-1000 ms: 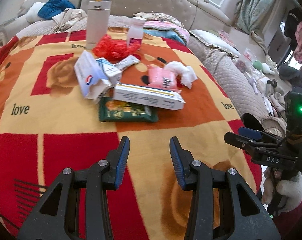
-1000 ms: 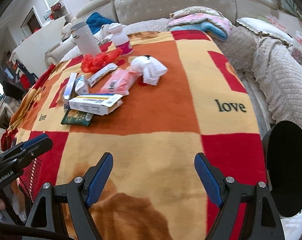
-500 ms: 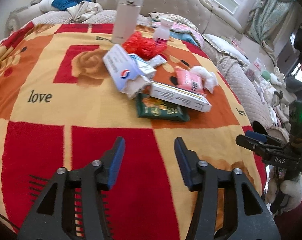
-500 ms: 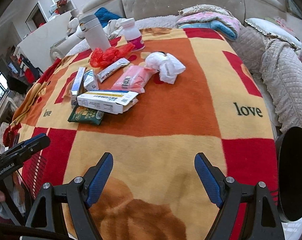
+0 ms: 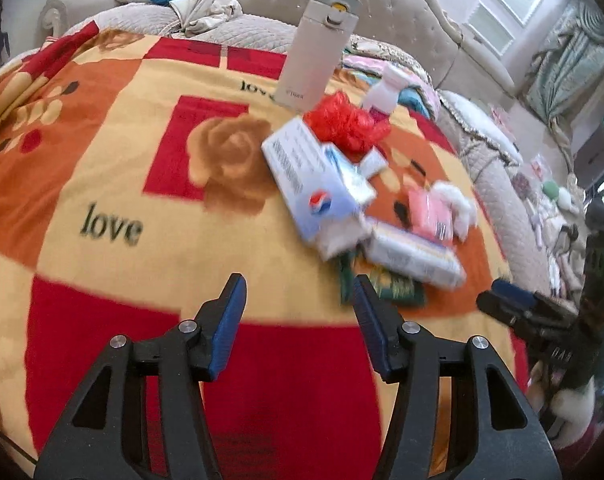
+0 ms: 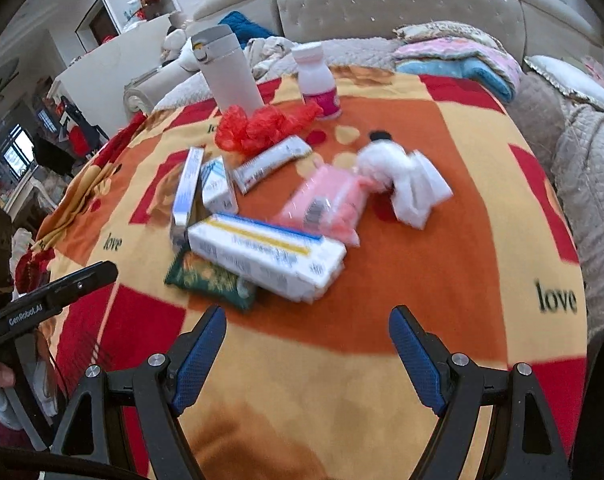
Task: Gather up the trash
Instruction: 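Grasp the white-blue medicine box with the left tool while the right tool grasps the yellow-striped box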
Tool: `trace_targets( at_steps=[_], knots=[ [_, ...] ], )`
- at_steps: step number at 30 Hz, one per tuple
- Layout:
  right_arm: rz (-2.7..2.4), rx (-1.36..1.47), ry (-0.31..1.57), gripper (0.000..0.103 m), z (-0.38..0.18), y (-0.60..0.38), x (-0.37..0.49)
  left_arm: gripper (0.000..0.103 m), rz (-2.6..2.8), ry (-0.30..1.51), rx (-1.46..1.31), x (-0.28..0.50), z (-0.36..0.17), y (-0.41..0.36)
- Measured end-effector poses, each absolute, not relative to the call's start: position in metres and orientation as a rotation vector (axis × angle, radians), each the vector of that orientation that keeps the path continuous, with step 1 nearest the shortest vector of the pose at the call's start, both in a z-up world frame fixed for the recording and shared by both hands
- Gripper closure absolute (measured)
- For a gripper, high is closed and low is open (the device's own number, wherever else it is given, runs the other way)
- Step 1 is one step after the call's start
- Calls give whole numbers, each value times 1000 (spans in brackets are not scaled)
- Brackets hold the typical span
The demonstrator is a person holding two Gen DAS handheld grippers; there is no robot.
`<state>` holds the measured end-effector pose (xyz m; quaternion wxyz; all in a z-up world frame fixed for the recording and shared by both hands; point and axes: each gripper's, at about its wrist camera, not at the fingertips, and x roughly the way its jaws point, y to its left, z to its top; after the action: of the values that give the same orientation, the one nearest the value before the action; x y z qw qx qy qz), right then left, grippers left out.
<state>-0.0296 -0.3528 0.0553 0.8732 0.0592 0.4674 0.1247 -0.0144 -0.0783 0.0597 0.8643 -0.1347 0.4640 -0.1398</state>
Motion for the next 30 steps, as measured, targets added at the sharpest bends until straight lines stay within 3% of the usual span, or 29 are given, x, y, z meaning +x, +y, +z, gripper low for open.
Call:
trace_targets(
  at_steps=[2,14,22,30],
  knots=[
    [257,116,975,21,58,-348,-16,44,-284,965,-311,4,63,-81],
    [179,75,1074,21,32,-345,52,43,-183,1061,-268,94,35,-109],
    [405,75,1147,22,27,-321,10,45,-177,1110,-181,61,23,-68],
    [408,-71,1004,21,51,-306,0,44,-164,1082,-223,43,33,-42]
  ],
)
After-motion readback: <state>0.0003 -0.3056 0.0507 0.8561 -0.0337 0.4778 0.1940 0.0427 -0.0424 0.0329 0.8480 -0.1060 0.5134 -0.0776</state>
